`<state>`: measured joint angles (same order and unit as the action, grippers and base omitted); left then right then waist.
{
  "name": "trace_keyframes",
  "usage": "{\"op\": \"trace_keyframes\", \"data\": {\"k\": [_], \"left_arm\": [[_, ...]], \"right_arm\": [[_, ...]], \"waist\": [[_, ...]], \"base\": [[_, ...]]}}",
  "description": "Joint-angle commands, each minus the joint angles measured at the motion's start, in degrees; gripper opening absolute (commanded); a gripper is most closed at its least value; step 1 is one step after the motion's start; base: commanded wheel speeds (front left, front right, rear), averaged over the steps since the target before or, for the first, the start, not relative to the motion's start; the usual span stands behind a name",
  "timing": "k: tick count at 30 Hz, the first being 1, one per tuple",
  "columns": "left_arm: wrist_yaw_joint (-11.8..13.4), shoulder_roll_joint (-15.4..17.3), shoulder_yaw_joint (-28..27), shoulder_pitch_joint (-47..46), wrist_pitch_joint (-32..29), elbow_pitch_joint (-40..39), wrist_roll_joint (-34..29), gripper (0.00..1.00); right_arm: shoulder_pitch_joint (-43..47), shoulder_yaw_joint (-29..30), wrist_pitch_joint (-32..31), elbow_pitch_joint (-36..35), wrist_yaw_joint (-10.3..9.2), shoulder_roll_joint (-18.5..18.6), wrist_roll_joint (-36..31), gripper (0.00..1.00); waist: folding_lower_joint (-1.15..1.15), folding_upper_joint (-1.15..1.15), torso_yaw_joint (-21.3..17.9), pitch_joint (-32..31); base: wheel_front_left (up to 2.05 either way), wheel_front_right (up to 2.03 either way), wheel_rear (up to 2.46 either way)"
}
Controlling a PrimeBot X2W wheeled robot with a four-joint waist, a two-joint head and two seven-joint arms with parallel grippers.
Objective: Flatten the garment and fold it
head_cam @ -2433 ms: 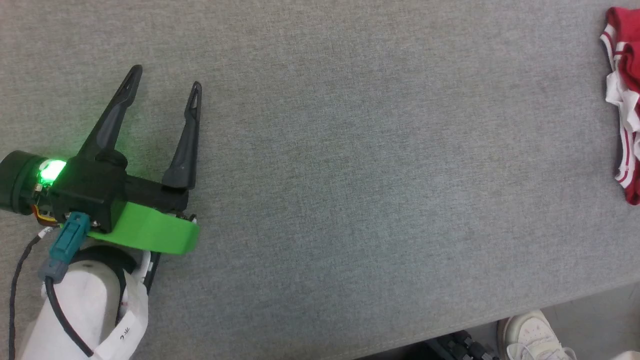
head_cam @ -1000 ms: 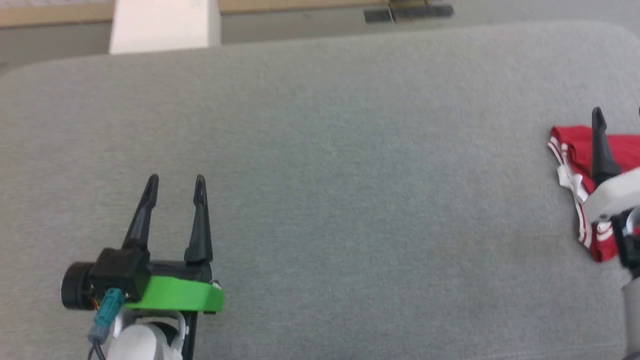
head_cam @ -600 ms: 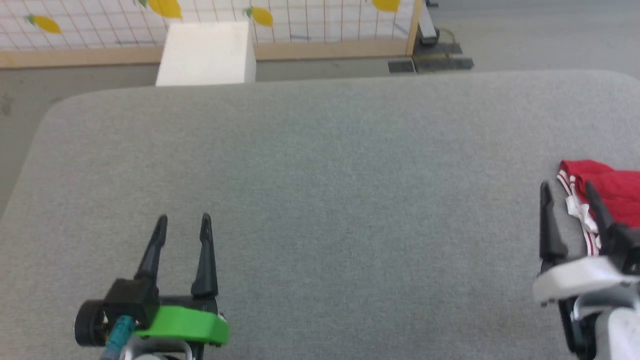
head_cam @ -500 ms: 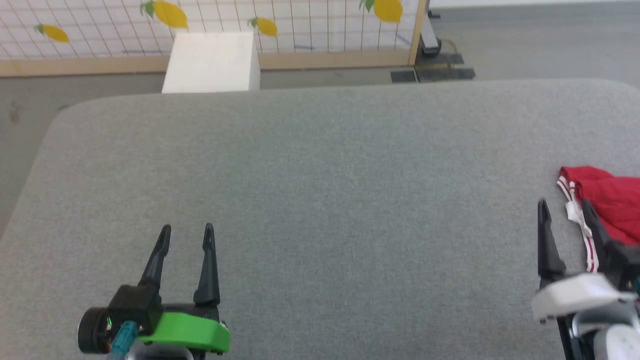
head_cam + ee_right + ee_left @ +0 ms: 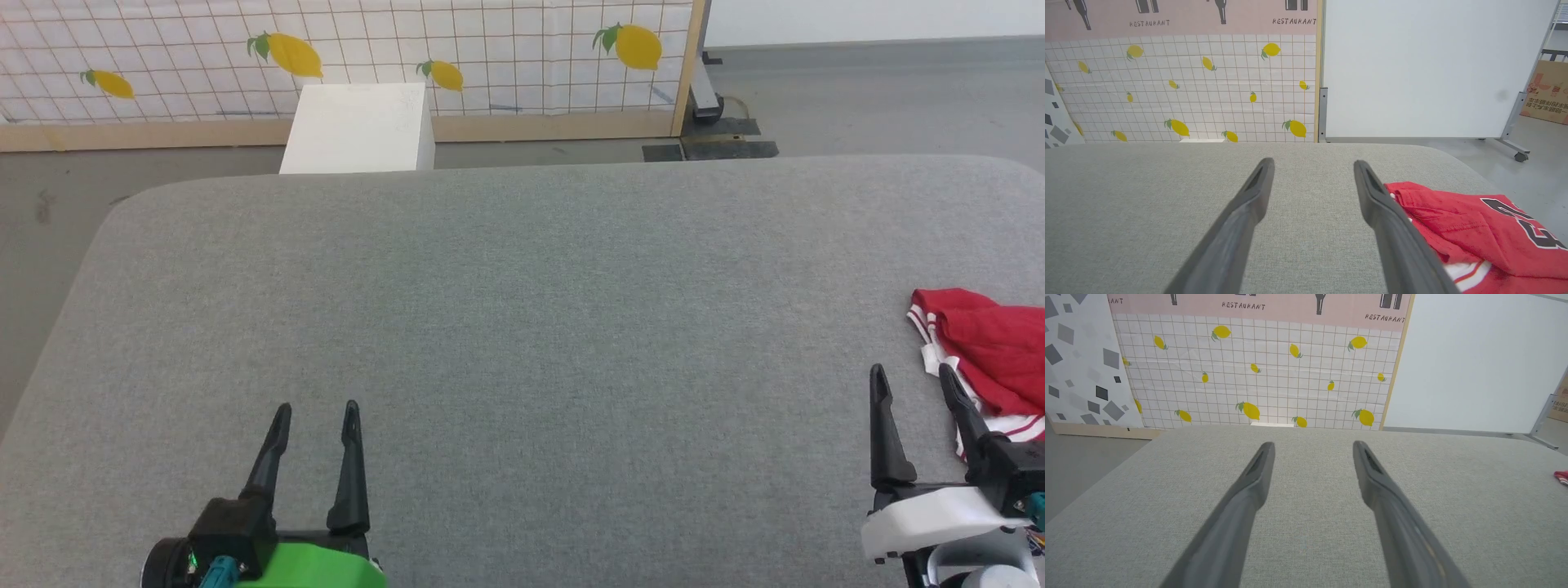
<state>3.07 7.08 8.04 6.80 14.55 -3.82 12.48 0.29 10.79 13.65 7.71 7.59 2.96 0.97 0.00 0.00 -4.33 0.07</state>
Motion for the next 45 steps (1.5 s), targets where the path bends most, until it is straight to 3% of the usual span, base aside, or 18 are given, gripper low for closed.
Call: {"op": "trace_keyframes", "data": {"k": [1, 10, 11, 45], "left_arm": [[-0.42, -0.31, -0.25, 0.72, 0.44, 0.38, -0.62, 1.0], [-1.19, -1.39, -1.54, 0.15, 0.44, 1.45, -0.58, 1.0], [-1.11, -1.3, -1.39, 0.02, -0.02, 1.37, -0.37, 0.0], [-1.57, -2.0, -2.99, -1.62, -3.65, 1.97, -3.27, 0.0]], "right_arm": [[-0.66, -0.27, 0.42, 0.25, -0.1, -0.07, -0.19, 1.0], [-1.8, -0.41, 0.79, 0.41, -0.1, -0.08, -0.06, 1.0], [-0.93, -0.32, 0.47, 0.25, 0.0, 0.0, 0.0, 0.0], [-0.73, -2.8, -2.93, -1.67, -0.02, -0.01, -0.23, 0.0]], "waist": [[0.0, 0.0, 0.1, 0.11], [0.0, 0.0, 0.49, 0.97], [0.0, 0.0, 0.5, 0.94], [0.0, 0.0, 1.43, 0.71]], "base": [[0.0, 0.0, 0.0], [0.0, 0.0, 0.0], [0.0, 0.0, 0.0], [0.0, 0.0, 0.0]]}}
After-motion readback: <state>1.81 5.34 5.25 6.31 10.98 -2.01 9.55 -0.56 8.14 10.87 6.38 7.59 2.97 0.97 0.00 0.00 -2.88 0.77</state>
